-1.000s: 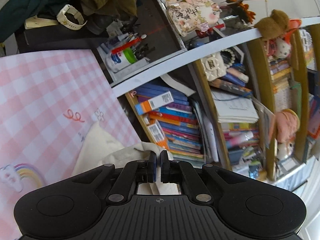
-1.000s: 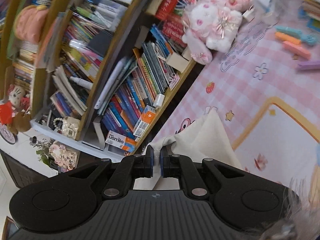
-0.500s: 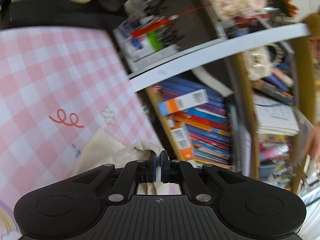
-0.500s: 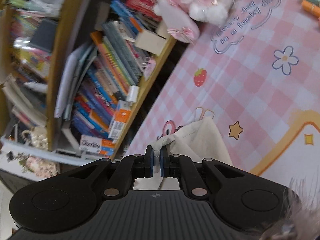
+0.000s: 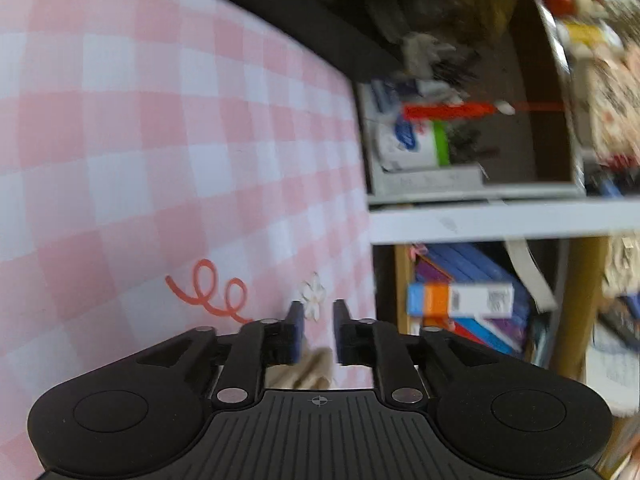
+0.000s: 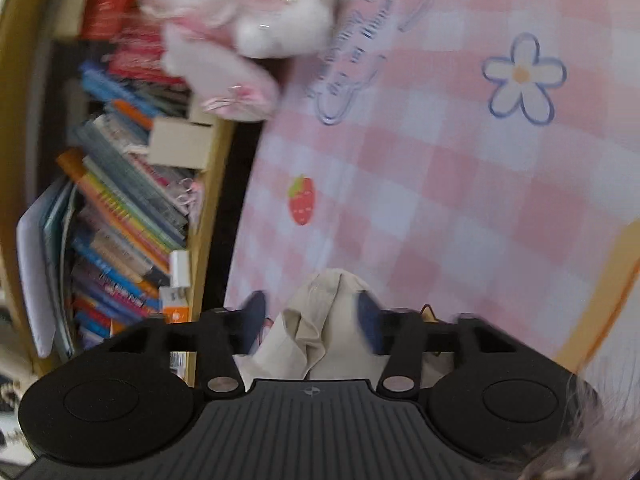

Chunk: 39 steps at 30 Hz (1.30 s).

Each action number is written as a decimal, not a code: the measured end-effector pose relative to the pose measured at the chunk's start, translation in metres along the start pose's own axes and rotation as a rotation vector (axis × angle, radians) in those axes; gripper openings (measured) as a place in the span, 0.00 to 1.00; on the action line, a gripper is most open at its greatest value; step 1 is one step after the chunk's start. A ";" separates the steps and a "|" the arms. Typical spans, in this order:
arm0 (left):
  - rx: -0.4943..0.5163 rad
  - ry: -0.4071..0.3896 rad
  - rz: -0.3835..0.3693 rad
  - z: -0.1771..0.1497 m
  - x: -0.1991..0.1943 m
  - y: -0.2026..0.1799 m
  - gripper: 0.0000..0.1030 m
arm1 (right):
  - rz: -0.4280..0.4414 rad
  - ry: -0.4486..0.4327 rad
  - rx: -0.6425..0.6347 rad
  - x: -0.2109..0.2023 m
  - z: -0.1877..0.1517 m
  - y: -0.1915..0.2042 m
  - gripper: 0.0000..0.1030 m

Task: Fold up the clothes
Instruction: 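Lift the cream T-shirt by the hem with both tools and flip it over, then lay the flipped shirt flat and open both tools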

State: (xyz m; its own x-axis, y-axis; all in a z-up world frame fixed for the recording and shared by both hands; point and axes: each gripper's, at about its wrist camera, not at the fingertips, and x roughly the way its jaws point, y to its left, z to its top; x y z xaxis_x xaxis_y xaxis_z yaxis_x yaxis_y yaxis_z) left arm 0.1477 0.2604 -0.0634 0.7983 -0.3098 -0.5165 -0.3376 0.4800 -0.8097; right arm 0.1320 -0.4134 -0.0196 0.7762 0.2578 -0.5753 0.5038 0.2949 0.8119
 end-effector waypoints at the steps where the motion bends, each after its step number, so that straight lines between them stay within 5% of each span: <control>1: 0.094 0.024 0.015 -0.008 0.000 -0.013 0.27 | -0.005 -0.018 -0.073 -0.008 -0.002 0.009 0.52; 7: 0.658 0.165 0.102 -0.058 -0.003 -0.089 0.33 | -0.184 -0.112 -0.821 -0.013 -0.075 0.072 0.65; 11: 0.995 0.166 0.142 -0.104 0.013 -0.108 0.35 | -0.274 -0.120 -1.302 0.011 -0.147 0.091 0.65; 15: 1.328 0.152 0.179 -0.151 0.031 -0.123 0.36 | -0.287 -0.075 -1.476 0.035 -0.190 0.086 0.65; 18: 1.577 0.139 0.206 -0.186 0.044 -0.135 0.50 | -0.326 -0.048 -1.514 0.044 -0.200 0.078 0.65; 24: 2.076 0.106 0.259 -0.257 0.071 -0.158 0.63 | -0.322 0.006 -1.443 0.041 -0.190 0.073 0.65; 26: 2.171 0.095 0.254 -0.263 0.078 -0.162 0.70 | -0.316 0.029 -1.407 0.040 -0.185 0.073 0.65; 30: 2.159 0.051 0.282 -0.236 0.108 -0.187 0.76 | -0.308 0.047 -1.357 0.041 -0.181 0.071 0.65; 34: 1.856 0.010 0.423 -0.166 0.146 -0.223 0.75 | -0.300 0.056 -1.340 0.040 -0.180 0.069 0.65; 39: 1.449 -0.081 0.439 -0.102 0.123 -0.241 0.74 | -0.289 0.066 -1.318 0.039 -0.177 0.069 0.65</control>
State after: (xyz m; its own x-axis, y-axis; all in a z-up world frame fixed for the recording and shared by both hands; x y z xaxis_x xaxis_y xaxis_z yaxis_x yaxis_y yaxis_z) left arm 0.2760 0.0229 0.0397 0.8088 0.0900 -0.5812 0.1798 0.9031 0.3900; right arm 0.1299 -0.2203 -0.0038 0.6666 0.0699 -0.7421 -0.1202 0.9926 -0.0145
